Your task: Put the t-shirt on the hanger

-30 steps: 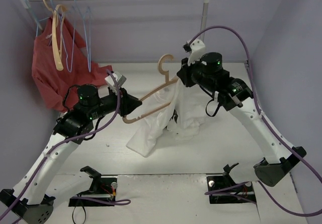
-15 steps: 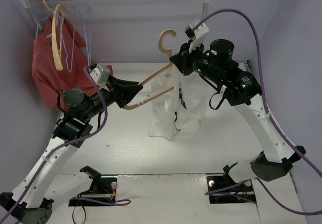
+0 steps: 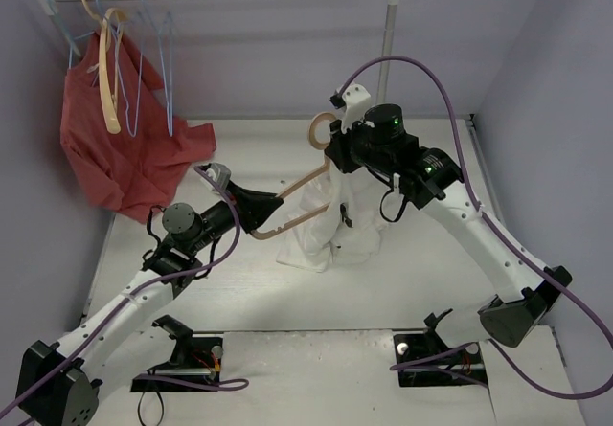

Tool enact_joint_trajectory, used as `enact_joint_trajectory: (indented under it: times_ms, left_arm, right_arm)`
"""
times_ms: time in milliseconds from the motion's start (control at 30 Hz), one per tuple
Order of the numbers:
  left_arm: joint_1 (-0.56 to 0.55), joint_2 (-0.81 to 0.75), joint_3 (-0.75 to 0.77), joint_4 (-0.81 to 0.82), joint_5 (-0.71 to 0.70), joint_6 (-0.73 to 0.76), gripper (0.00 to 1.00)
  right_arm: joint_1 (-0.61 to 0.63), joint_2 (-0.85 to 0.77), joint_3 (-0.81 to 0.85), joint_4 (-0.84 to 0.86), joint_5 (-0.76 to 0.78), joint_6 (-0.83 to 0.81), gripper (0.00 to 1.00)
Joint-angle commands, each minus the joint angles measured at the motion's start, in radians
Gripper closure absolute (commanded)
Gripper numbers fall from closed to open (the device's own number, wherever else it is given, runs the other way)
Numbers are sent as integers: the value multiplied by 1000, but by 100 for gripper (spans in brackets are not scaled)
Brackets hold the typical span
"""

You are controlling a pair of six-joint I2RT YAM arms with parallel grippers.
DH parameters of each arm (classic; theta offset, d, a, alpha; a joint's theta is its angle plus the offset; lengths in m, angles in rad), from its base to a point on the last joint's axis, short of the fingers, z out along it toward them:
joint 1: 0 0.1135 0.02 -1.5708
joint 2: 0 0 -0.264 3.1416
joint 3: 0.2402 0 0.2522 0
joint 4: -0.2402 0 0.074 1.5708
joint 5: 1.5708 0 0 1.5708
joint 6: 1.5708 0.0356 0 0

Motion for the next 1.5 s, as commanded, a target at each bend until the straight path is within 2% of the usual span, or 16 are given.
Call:
enact_joint_trajectory:
  times_ms: [0,233,400,467,533,700,867,1000,1067,1200,1467]
  left_arm:
    - [-9,-29,25,282,2,-4,100]
    - [-11,-35,-29,373,13,30,100]
    - [-12,-11,-42,444,57,33,100]
    - [-12,-4,-50,467,68,35,100]
    - [-14,2,-55,474,74,42,100]
    - [-14,16,-64,507,76,48,100]
    - [-14,26,-70,528,68,48,100]
    - [-14,28,-76,536,68,47,100]
    - [-14,28,-79,534,67,51,100]
    - [-14,25,-81,533,70,55,100]
    - [-14,16,-59,514,87,62,100]
  right_arm:
    - [9,-67,-2,100,12,14,100]
    - [9,-55,-5,90,15,13,99]
    - [9,-23,28,50,3,11,81]
    - [9,-20,50,45,2,7,70]
    - [9,-24,73,34,3,-4,66]
    - [0,-15,160,-50,12,-68,46]
    - [-38,-47,180,-75,25,-130,41]
    - [-123,-90,171,-88,-58,-180,39]
    - [-169,-105,153,-108,-138,-235,33]
    - [-181,-125,107,-124,-167,-355,28]
    - [-193,-104,73,-188,-300,-620,27]
